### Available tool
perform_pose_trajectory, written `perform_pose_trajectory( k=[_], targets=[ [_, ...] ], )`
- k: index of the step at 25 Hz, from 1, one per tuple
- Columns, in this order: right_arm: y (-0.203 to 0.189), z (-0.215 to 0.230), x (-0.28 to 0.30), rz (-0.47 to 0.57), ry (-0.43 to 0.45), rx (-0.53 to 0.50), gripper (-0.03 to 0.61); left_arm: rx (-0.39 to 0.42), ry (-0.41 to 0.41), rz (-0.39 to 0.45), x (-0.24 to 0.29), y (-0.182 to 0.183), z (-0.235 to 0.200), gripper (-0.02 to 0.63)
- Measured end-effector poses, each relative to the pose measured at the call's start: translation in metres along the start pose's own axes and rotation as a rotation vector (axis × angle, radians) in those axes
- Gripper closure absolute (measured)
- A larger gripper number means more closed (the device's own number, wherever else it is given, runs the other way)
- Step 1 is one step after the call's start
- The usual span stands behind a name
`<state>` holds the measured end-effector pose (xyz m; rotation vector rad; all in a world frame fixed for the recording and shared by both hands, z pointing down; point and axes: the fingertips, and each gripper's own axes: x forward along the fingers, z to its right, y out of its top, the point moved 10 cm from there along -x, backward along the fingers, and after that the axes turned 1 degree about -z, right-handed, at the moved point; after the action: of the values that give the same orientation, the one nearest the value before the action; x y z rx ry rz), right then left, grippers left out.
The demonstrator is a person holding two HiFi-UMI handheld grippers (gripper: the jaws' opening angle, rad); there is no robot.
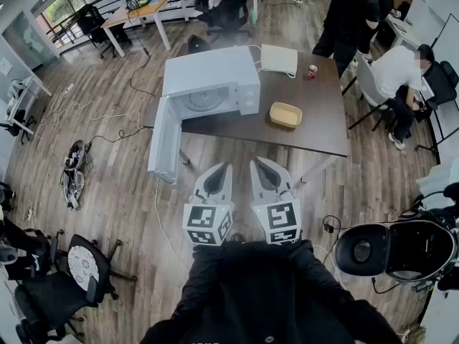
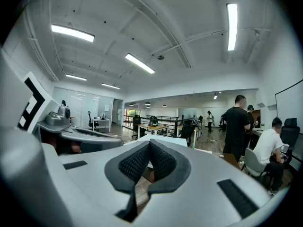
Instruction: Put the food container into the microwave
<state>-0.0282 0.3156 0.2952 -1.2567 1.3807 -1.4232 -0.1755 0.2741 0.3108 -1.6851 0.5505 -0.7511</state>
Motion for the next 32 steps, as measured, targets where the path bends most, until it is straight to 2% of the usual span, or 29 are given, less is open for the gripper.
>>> perform_pose_trajectory(
  k=[5, 18, 32],
  targets=[
    [-0.001, 0.0, 0.009, 0.005, 0.003, 0.051, 0.555, -0.002, 0.015, 0.005, 0.001, 0.003, -0.012, 0.581],
    [-0.017, -0.016, 0.034, -0.059, 0.009, 0.058, 0.555, -0.007, -0.008, -0.037, 0.003, -0.011, -0.042, 0.58],
    [-0.025, -0.056, 0.068, -0.112, -0.008, 0.063, 0.555, -0.026, -0.027, -0.09, -0.005, -0.026, -0.089, 0.58]
  ],
)
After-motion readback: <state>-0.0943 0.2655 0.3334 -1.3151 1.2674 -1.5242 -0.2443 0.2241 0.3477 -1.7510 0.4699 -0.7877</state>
